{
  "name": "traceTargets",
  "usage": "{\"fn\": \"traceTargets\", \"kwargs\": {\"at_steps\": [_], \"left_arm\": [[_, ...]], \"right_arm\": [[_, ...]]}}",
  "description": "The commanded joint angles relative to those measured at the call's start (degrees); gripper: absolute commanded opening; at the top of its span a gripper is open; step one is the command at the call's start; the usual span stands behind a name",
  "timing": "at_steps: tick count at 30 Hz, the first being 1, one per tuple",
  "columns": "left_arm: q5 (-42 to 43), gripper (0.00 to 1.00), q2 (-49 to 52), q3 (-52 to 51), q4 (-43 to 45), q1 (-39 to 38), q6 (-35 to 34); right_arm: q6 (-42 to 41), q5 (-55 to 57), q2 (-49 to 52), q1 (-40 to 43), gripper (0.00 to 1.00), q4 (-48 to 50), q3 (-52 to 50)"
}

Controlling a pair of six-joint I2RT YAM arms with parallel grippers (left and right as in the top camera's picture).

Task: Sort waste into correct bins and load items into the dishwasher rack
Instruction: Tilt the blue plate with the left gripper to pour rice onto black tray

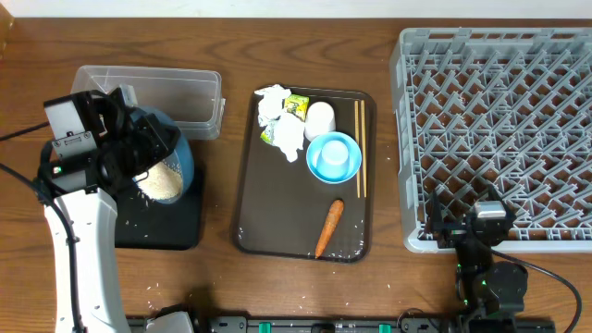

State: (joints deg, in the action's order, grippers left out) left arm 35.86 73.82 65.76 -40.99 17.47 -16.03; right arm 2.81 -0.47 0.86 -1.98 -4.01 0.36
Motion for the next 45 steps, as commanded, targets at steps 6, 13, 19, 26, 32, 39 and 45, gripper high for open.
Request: {"fn": "traceTargets", "kwargs": {"at_steps": [6,13,19,26,32,39,45], "left_arm": [[1.07,0.06,-0.83,-1.53,1.03,1.22,1.01],[4.83,0.06,-0.83,-1.68,0.35,5.86,0.52],[12.13,0.06,-0.83,-1.77,0.37,10.4,0.52],[13.99,0.06,-0.57,-1.79,0.31,14.19,0.52],[17.33,0.06,1.03,-1.79,-2.29,17.33,0.55],[20.74,0.06,1.66,-1.79,-7.13,23.78,0.55],[25.05,0.06,3.87,-1.79,-6.51,25.09,0.59]], "right_arm": [[0.7,0.02,-0.11,-0.46,0.99,-0.24,-0.04],[0.68,0.02,-0.11,-0.46,0.99,-0.26,-0.04],[0.68,0.02,-0.11,-0.46,0.99,-0.24,-0.04],[0.68,0.02,-0.11,-0.46,0.99,-0.26,-0.04],[0.68,0.02,-0.11,-0.46,0.99,-0.24,-0.04],[0.68,0.02,-0.11,-0.46,0.99,-0.24,-0.04],[0.7,0.02,-0.11,-0.46,0.99,-0.24,-0.04]]}}
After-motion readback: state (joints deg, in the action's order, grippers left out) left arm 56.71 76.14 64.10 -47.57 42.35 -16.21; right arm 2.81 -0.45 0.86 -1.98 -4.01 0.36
